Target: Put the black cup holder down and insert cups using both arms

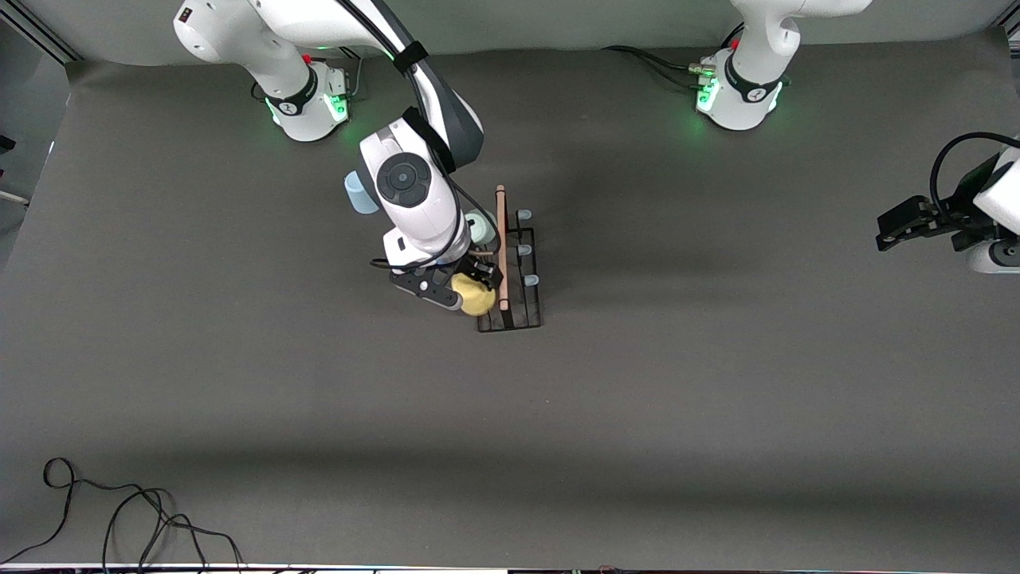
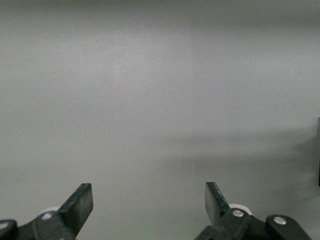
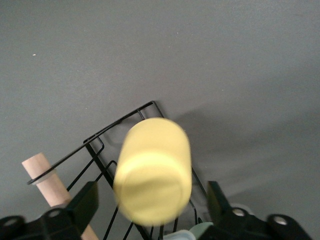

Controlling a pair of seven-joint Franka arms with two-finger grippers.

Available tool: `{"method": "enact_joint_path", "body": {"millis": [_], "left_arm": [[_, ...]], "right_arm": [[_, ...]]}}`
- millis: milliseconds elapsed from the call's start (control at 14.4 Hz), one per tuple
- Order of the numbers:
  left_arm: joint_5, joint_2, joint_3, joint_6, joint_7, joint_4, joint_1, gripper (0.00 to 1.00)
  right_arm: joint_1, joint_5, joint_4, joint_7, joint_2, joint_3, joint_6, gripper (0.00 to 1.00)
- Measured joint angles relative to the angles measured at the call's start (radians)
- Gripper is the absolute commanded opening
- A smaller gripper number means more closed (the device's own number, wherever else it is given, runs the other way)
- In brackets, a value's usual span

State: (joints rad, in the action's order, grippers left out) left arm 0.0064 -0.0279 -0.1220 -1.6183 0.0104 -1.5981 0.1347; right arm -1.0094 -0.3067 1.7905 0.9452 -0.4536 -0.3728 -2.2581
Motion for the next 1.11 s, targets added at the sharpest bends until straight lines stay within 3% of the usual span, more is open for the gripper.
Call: {"method": "enact_joint_path", "body": {"millis": [139, 278, 764, 1111], "left_arm": [[0.0, 0.0, 0.0, 0.001, 0.0, 0.0, 0.0, 1.0], [0.0, 0.0, 0.0, 0.003, 0.0, 0.0, 0.0, 1.0], [0.0, 0.0, 0.0, 0.003, 0.0, 0.0, 0.0, 1.0], [0.0, -0.002, 0.002, -0.003, -0.002, 0.0, 0.002, 1.0]], "right_arm": [[0.0, 0.0, -0.011, -0.003, 0.003, -0.008, 0.013, 1.0], [0.0, 0.001, -0.054, -0.047, 0.008, -0.044, 0.108, 1.0], [0.01, 0.002, -0.292, -0.445, 0.1, -0.382, 0.694, 1.0], [0.011, 0.015, -0.348, -0.634, 0.156, -0.563, 0.861, 1.0]]}}
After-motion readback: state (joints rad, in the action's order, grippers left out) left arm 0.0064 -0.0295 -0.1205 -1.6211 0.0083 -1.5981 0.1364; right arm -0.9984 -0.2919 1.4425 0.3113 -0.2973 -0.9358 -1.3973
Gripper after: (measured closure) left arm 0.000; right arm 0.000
